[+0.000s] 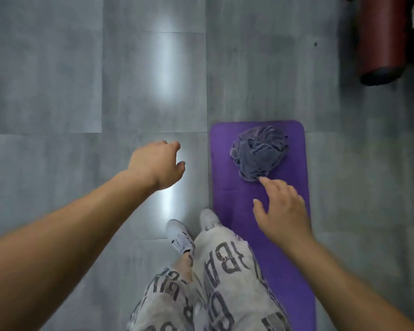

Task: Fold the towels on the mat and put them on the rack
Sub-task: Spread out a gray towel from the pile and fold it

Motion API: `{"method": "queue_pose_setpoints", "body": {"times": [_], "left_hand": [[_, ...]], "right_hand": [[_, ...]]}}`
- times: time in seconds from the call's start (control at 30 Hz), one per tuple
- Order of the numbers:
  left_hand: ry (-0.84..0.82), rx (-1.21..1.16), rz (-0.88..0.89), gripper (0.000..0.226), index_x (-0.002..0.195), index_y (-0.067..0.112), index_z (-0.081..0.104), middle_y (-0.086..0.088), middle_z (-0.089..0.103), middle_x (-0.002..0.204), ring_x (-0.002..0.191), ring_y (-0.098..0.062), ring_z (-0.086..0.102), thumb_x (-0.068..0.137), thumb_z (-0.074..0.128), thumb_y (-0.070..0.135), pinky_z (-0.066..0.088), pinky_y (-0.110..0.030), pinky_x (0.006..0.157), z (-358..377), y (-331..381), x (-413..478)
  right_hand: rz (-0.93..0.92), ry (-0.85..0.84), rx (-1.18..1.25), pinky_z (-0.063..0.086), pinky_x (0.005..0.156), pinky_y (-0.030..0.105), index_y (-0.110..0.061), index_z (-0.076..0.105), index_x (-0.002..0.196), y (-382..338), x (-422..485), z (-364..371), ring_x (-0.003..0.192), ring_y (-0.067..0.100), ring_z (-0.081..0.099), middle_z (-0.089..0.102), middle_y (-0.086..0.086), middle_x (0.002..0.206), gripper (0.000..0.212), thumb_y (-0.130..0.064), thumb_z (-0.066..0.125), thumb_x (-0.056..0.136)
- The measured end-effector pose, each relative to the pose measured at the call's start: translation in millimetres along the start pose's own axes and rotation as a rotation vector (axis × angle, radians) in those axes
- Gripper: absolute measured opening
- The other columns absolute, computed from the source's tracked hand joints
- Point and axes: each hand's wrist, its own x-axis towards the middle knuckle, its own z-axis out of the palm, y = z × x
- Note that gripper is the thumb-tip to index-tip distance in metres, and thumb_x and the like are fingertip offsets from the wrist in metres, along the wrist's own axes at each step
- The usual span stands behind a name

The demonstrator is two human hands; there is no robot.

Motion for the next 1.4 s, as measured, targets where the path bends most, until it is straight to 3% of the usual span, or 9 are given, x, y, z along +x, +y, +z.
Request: {"method": "queue_pose_setpoints", "body": {"times": [0.27,0.4,0.73,0.97,1.1,1.17,1.27,1.33,1.4], "left_hand": [[-0.069,0.193,0.254,0.047,0.139,0.022,0.048,-0.008,0.058,0.135,0.121,-0.033,0.058,0.099,0.046,0.048,0.051,-0.041,0.091,-19.0,19.8,106.9],[-0.101,0.224,0.322,0.047,0.140,0.023,0.048,-0.006,0.059,0.133,0.121,-0.031,0.058,0.099,0.047,0.045,0.049,-0.039,0.091,-8.7,30.0,167.7],[-0.174,0.334,0.546,0.044,0.137,0.023,0.050,-0.003,0.061,0.127,0.109,-0.025,0.063,0.097,0.055,0.043,0.050,-0.034,0.080,85.5,96.7,326.2],[-0.244,0.385,0.727,0.070,0.153,0.028,0.029,-0.007,0.044,0.145,0.125,-0.032,0.054,0.094,0.061,0.047,0.052,-0.046,0.091,184.8,171.7,457.8],[-0.391,0.401,0.888,0.093,0.156,0.035,0.015,-0.003,0.027,0.159,0.143,-0.033,0.034,0.084,0.069,0.058,0.044,-0.053,0.106,224.9,226.0,533.2],[-0.401,0.384,0.949,0.090,0.157,0.033,0.017,-0.003,0.025,0.160,0.145,-0.033,0.030,0.086,0.066,0.059,0.039,-0.053,0.111,242.0,254.0,564.2],[-0.317,0.370,1.012,0.082,0.160,0.033,0.010,-0.002,0.018,0.166,0.149,-0.033,0.025,0.095,0.053,0.060,0.032,-0.053,0.116,266.9,293.3,597.4],[-0.304,0.407,1.034,0.081,0.161,0.034,0.006,-0.005,0.020,0.166,0.150,-0.033,0.025,0.097,0.047,0.062,0.032,-0.054,0.116,282.1,315.0,608.7],[-0.279,0.441,1.044,0.076,0.159,0.032,0.018,-0.007,0.033,0.159,0.145,-0.034,0.033,0.096,0.046,0.064,0.038,-0.054,0.112,292.7,328.1,610.5]], "right_hand": [[0.327,0.040,0.200,0.051,0.090,0.045,-0.012,0.055,0.140,-9.9,18.6,36.1,0.110,0.033,0.056,0.060,0.009,0.125,0.055,-0.027,0.069,0.089],[0.435,0.048,0.250,0.053,0.084,0.044,-0.012,0.057,0.139,-4.7,48.6,66.7,0.107,0.034,0.060,0.061,0.009,0.123,0.055,-0.025,0.073,0.087],[0.699,0.019,0.437,0.046,0.089,0.037,-0.024,0.040,0.150,60.3,162.4,173.3,0.125,0.026,0.049,0.046,0.001,0.140,0.058,-0.034,0.060,0.097],[0.821,0.094,0.569,0.053,0.093,0.047,-0.029,0.030,0.156,152.9,254.9,286.4,0.130,0.027,0.046,0.034,0.002,0.149,0.075,-0.039,0.068,0.092],[0.874,0.117,0.623,0.045,0.107,0.053,-0.041,0.017,0.157,193.9,306.4,343.7,0.149,0.030,0.023,0.007,-0.001,0.165,0.094,-0.055,0.073,0.083],[0.892,0.085,0.627,0.039,0.111,0.057,-0.045,0.013,0.156,207.1,329.2,366.5,0.152,0.028,0.013,-0.004,-0.005,0.166,0.099,-0.063,0.072,0.079],[0.964,0.071,0.580,0.041,0.106,0.060,-0.045,0.023,0.152,218.0,351.6,390.7,0.149,0.030,0.016,-0.002,-0.003,0.164,0.090,-0.069,0.069,0.078],[0.983,0.193,0.528,0.051,0.095,0.057,-0.037,0.042,0.142,221.8,357.2,401.7,0.141,0.034,0.029,0.014,0.004,0.159,0.071,-0.058,0.073,0.081],[0.989,0.278,0.510,0.054,0.089,0.052,-0.029,0.053,0.130,223.9,357.9,408.7,0.134,0.035,0.036,0.027,0.008,0.151,0.054,-0.045,0.075,0.085]]}}
